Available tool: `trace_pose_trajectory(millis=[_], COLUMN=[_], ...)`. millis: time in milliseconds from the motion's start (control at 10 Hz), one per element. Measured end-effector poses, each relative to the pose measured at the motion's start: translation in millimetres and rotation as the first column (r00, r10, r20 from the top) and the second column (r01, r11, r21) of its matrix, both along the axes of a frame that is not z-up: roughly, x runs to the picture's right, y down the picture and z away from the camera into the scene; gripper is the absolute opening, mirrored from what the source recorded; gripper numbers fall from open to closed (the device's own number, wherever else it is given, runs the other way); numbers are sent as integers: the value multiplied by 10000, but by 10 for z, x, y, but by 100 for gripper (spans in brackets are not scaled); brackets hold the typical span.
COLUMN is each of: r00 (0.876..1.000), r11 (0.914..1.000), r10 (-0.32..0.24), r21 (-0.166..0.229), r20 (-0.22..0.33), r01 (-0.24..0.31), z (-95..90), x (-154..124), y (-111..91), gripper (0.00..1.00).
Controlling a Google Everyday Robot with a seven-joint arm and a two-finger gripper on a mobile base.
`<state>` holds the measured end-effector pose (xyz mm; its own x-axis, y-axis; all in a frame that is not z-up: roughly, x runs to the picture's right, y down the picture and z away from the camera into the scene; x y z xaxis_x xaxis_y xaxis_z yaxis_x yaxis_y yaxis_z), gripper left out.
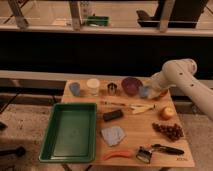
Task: Place sponge in purple bowl
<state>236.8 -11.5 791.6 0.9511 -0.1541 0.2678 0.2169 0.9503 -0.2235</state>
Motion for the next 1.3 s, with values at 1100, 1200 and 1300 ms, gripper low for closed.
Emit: trace_pose_trajectory(millis=[1100, 1200, 1300], r00=[9725, 9714, 9695], r11=[9992, 9989, 9970], r10=[-81, -189, -500], r21=[390, 466, 688], r20=[2327, 2368, 2399], r01=[-10, 81, 344], z=[737, 749, 765], x=[-445, -475, -562], y=[-463, -435, -410], gripper=[0, 0, 0])
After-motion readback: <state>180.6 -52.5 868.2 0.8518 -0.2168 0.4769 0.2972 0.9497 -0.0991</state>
